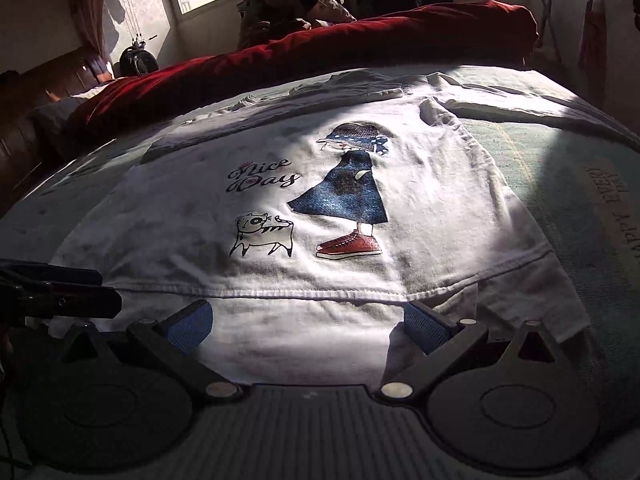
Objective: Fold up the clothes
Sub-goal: 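Press the girl-print shirt hem flat with both open grippers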
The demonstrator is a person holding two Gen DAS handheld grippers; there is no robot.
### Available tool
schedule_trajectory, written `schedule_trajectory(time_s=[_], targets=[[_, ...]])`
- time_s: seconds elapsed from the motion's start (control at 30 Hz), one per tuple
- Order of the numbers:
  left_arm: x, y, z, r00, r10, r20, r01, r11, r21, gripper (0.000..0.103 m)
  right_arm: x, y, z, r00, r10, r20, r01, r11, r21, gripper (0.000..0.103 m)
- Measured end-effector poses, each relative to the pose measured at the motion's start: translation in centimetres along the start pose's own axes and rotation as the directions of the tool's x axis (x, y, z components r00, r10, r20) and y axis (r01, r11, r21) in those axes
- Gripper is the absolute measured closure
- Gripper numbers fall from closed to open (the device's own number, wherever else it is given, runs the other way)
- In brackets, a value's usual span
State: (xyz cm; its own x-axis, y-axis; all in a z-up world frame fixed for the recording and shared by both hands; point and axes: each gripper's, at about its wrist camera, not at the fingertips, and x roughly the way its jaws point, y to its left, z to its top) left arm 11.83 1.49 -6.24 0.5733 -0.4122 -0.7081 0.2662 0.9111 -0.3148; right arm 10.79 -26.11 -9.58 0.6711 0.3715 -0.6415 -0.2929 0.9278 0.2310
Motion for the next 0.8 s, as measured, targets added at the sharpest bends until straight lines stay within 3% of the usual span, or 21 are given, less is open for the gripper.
schedule_trajectory(time_s=[0.37, 0.5, 0.63, 0.73, 0.8], targets=[[-0.9, 2.1, 0.4, 0.995, -0.089, 0.036, 0.092, 0.991, -0.096, 0.001, 0.1, 0.5, -0.7, 1.0, -0.021, 0.02, 0.022, 0.998, -0.06, 0.0], [-2.0, 3.4, -0.1, 0.998, -0.033, 0.049, 0.037, 0.995, -0.094, 0.001, -0.1, 1.2, -1.1, 0.998, -0.056, 0.028, 0.058, 0.993, -0.1, 0.0], [-3.4, 4.6, -1.3, 0.998, -0.018, 0.058, 0.02, 0.999, -0.043, 0.001, -0.2, 2.0, -1.5, 0.995, -0.092, 0.038, 0.096, 0.985, -0.14, 0.0], [-5.1, 5.7, -2.0, 0.997, -0.016, 0.074, 0.021, 0.997, -0.074, 0.001, -0.7, 2.7, -1.1, 0.992, -0.122, 0.028, 0.125, 0.981, -0.148, 0.0], [-6.2, 6.2, -2.1, 0.995, -0.015, 0.094, 0.023, 0.996, -0.086, 0.001, -1.4, 3.6, -0.2, 0.996, -0.08, 0.044, 0.085, 0.988, -0.128, 0.0]])
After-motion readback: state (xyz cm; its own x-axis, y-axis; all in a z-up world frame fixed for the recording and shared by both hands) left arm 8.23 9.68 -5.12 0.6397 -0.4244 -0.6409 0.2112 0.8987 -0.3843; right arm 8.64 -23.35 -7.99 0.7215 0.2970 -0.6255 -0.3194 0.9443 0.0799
